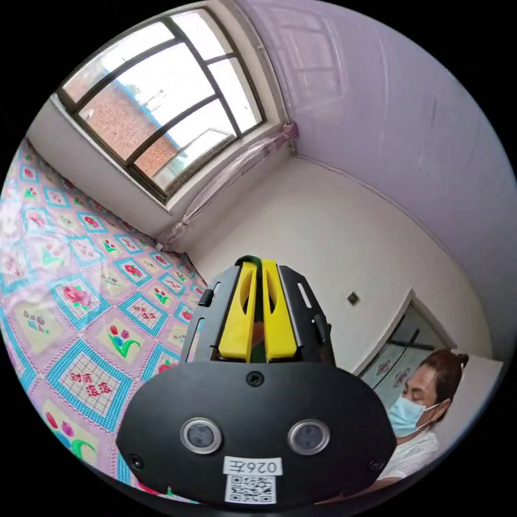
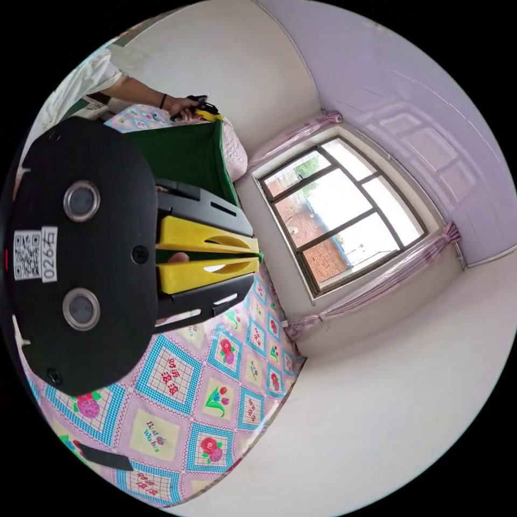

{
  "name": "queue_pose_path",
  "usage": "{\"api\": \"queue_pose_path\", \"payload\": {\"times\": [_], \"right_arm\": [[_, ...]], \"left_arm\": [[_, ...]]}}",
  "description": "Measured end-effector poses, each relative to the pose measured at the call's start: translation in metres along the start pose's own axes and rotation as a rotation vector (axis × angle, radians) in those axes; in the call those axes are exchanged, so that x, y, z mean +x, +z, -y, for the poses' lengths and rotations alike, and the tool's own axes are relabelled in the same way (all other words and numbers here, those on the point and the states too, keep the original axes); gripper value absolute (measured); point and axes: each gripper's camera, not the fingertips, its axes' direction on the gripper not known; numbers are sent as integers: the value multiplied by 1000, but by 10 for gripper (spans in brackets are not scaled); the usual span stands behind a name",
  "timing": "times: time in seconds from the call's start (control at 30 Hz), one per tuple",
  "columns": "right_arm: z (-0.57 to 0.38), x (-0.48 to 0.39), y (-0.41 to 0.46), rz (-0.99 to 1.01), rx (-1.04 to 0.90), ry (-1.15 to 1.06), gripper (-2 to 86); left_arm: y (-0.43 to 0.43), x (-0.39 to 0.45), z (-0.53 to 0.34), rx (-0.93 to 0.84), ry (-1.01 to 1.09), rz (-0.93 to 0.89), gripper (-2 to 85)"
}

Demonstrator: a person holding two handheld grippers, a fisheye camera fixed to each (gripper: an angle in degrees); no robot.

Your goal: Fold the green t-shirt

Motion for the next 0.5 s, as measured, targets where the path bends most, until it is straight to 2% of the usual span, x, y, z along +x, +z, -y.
{"api": "queue_pose_path", "payload": {"times": [0.1,0.27,0.37,0.5], "right_arm": [[41,-14,13,22,96,1,-16],[109,-79,-71,43,324,-208,-16],[85,-85,-106,22,347,-308,-16],[12,-42,-121,68,266,-286,-16]], "left_arm": [[9,8,23,113,49,-24,-4],[-3,95,66,99,365,-6,-2],[-11,110,52,17,452,30,-1],[-23,78,1,-77,405,42,-1]]}}
